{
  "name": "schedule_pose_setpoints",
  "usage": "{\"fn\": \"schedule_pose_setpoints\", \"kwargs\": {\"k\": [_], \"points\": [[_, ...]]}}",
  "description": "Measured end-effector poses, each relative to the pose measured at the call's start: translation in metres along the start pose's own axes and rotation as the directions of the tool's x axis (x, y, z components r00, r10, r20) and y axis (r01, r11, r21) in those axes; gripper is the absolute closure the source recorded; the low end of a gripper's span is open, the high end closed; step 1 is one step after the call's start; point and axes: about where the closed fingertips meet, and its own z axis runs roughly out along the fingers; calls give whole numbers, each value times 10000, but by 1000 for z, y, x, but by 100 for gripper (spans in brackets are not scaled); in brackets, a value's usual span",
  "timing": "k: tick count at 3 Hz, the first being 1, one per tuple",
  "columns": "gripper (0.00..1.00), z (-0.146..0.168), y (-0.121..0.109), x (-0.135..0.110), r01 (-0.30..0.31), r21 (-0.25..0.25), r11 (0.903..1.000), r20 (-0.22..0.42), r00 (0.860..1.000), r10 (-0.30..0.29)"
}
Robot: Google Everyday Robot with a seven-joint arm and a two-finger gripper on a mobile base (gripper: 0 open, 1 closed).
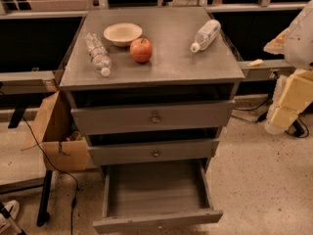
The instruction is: Place apple into bottom drawer
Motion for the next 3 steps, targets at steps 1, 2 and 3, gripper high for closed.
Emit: {"fn": "schedule_pose_setpoints", "kwargs": {"k": [1, 2, 3], "points": [[0, 0, 0, 0, 0, 0, 10000, 0, 10000, 0], [0, 9, -11, 0, -967, -152, 9952, 484, 9941, 973], [0, 19, -29, -11, -2230, -192, 9746, 2028, 9537, 2222]]}}
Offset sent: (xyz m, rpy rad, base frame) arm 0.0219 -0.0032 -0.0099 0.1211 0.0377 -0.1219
